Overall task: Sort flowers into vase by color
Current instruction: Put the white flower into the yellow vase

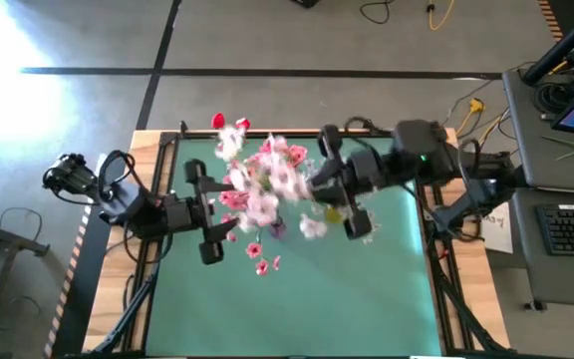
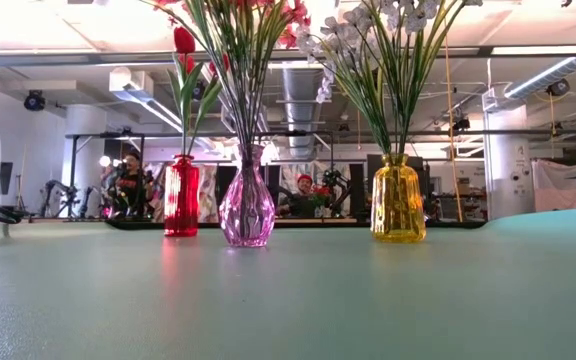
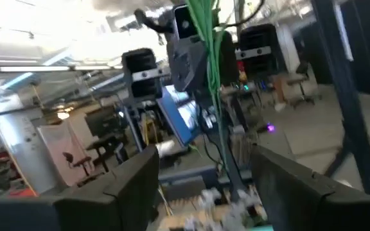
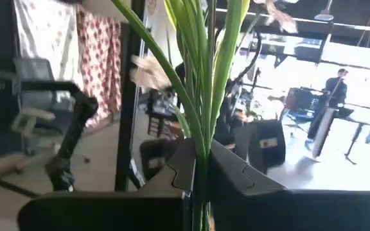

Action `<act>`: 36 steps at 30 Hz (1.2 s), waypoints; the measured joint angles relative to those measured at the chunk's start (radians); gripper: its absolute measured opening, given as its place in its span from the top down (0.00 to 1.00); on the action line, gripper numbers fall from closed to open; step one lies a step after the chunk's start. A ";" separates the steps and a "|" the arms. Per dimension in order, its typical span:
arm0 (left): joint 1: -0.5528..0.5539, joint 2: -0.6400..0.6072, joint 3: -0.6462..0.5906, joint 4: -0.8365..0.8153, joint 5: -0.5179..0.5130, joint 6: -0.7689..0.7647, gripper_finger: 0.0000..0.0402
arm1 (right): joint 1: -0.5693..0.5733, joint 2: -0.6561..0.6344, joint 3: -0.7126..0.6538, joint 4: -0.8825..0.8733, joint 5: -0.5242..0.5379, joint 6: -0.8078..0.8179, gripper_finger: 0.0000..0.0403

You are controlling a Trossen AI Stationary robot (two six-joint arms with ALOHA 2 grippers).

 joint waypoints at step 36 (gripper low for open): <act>-0.245 -0.019 -0.036 -0.224 -0.224 -0.160 0.40 | 0.295 -0.340 -1.111 1.309 0.819 -0.349 0.96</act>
